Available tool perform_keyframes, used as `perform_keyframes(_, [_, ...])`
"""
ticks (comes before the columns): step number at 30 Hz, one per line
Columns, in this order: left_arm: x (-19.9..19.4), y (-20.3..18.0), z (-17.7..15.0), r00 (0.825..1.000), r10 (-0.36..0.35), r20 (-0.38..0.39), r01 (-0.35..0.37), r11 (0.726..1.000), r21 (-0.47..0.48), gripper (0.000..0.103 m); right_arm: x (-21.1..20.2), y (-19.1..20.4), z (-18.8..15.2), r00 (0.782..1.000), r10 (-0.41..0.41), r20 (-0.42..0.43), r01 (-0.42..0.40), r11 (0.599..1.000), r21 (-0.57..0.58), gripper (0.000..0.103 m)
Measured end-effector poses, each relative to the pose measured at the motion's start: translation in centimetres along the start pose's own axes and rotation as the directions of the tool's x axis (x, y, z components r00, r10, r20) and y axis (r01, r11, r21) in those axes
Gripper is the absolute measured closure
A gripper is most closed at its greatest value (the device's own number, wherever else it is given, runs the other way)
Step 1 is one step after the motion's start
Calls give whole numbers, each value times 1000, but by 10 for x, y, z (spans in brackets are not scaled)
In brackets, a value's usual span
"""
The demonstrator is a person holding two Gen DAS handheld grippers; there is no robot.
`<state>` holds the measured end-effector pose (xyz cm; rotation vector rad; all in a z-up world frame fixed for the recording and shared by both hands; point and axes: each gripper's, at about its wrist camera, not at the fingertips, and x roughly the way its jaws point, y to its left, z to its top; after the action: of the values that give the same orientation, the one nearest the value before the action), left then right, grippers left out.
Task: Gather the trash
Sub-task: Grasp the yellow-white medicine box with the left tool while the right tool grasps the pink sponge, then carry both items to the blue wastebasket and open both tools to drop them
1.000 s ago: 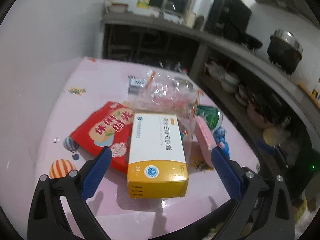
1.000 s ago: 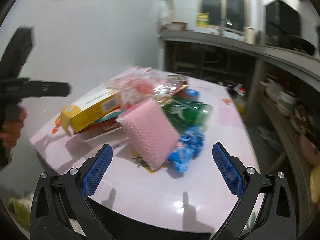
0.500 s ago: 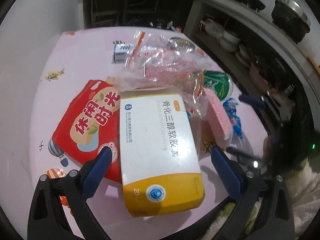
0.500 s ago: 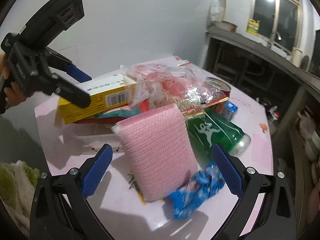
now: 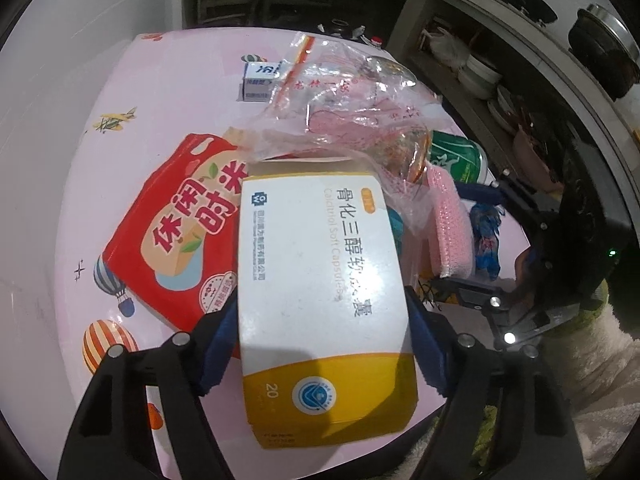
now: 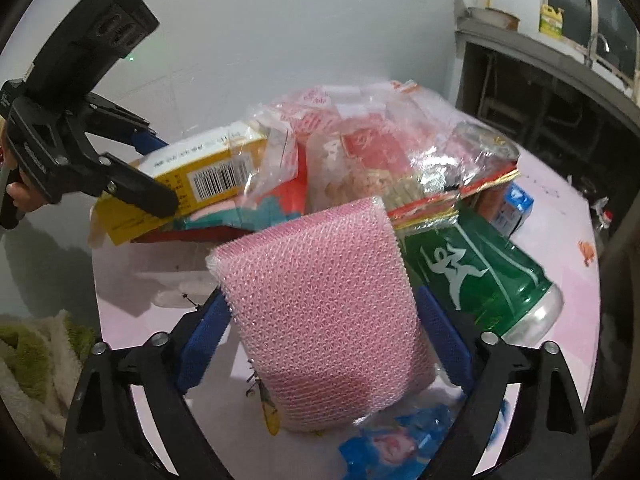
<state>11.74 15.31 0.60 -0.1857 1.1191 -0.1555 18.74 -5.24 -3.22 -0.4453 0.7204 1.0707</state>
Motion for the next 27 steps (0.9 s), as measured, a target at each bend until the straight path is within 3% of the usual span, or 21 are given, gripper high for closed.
perform_keyframes(10, [-18, 2, -10, 997, -6, 72, 8, 1000, -18, 33, -6, 8, -2, 1000, 14, 15, -14, 1000, 11, 25])
perform_keyframes(15, [-31, 0, -18, 994, -15, 112, 18, 1000, -24, 33, -22, 16, -5, 998, 5, 58, -7, 999, 33, 26])
perform_keyframes(18, [-43, 3, -25, 988, -26, 149, 32, 999, -36, 33, -34, 14, -9, 994, 38, 105, -47, 995, 83, 26])
perform_keyframes(22, [-62, 7, -32, 971, -51, 233, 66, 996, -55, 33, -47, 14, -11, 976, 99, 195, -135, 975, 179, 26])
perform_keyframes(27, [-84, 6, -36, 937, -88, 337, 117, 991, -66, 33, -77, 8, -10, 930, 115, 349, -230, 923, 308, 26])
